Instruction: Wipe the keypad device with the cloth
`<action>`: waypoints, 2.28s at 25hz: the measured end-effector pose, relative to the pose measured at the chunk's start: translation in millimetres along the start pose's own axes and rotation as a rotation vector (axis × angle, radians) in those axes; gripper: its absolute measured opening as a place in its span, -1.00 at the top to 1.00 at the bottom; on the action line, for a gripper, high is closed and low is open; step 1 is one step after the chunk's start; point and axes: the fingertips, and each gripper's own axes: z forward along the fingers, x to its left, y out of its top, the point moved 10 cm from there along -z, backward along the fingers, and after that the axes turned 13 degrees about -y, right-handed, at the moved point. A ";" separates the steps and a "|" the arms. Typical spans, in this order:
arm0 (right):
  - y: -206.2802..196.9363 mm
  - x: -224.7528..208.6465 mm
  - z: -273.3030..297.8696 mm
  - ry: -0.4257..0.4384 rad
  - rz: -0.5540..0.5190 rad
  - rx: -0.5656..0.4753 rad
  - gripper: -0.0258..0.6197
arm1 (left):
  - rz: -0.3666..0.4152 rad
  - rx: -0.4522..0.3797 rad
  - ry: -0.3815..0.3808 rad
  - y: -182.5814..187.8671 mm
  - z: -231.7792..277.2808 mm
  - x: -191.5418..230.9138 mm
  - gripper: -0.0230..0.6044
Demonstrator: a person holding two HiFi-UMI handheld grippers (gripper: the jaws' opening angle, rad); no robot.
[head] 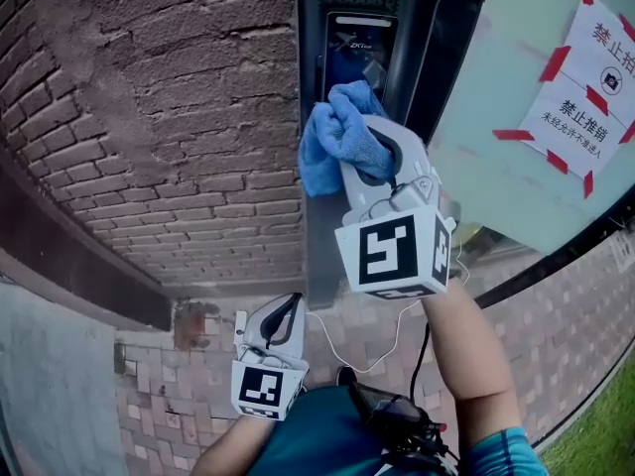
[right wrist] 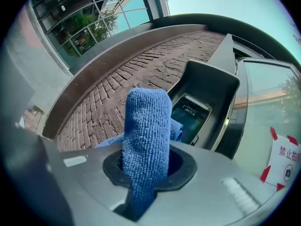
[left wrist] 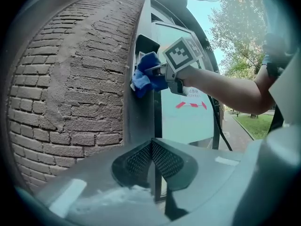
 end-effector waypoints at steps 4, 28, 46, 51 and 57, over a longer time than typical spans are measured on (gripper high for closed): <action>-15.1 7.3 -6.6 0.024 0.009 0.024 0.77 | 0.007 -0.004 -0.003 -1.7 -2.0 -5.4 0.95; -164.8 151.4 -243.4 -0.047 0.615 0.577 0.76 | -0.116 0.190 -0.195 -98.5 -69.1 -24.3 0.95; -161.5 134.4 -315.2 -0.022 0.674 0.513 0.76 | -0.046 0.161 -0.082 -88.2 -75.2 -63.3 0.95; -176.8 113.6 -364.7 0.000 0.716 0.478 0.76 | -0.068 0.171 -0.059 -95.7 -82.4 -118.6 0.95; -198.0 84.5 -445.5 0.040 0.741 0.468 0.76 | -0.093 0.188 -0.001 -109.5 -95.8 -213.4 0.95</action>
